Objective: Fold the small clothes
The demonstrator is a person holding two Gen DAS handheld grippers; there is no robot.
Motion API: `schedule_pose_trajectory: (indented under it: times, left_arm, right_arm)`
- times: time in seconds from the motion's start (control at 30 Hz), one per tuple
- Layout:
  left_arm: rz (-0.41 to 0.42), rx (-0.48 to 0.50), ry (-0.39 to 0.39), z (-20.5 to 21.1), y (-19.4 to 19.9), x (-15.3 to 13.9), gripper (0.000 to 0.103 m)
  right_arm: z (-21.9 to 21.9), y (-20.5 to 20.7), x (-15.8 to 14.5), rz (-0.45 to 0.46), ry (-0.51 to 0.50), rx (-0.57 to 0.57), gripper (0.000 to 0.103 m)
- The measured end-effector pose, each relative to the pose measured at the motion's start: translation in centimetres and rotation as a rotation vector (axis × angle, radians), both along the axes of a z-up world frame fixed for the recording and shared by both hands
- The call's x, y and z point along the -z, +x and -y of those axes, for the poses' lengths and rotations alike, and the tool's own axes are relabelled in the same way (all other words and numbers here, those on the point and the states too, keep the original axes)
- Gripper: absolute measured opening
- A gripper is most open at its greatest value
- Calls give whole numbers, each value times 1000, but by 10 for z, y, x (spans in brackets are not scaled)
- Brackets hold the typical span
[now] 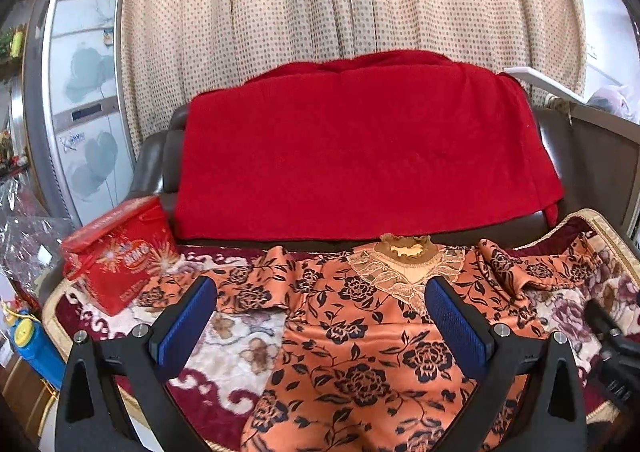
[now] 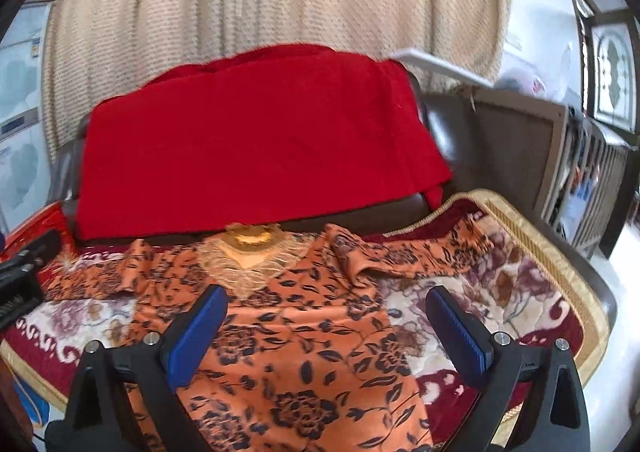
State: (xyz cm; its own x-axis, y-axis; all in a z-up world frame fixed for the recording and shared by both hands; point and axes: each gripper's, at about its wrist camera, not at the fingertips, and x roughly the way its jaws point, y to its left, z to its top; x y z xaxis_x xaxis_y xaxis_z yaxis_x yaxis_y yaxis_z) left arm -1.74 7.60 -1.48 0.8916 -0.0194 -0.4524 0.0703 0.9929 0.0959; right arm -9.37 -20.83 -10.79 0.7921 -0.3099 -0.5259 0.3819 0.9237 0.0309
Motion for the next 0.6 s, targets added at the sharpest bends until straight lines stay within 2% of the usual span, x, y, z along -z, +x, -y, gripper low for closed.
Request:
schedule_pose_trajectory:
  times: [0.13, 0.17, 0.23, 0.43, 0.6]
  left_arm:
    - [-55, 0, -6, 11, 33, 21, 103]
    - [-63, 4, -8, 14, 38, 24, 103]
    - [-70, 15, -9, 21, 48, 30, 103]
    - [-88, 42, 6, 42, 80, 48, 103]
    - [-122, 40, 18, 57, 112, 71, 103]
  right_arm:
    - [44, 19, 25, -68, 59, 93, 101]
    - [54, 23, 30, -67, 95, 121, 101]
    - [67, 31, 35, -68, 98, 162, 101]
    - [83, 59, 42, -118, -9, 190, 101]
    - [96, 86, 56, -156, -37, 210, 101]
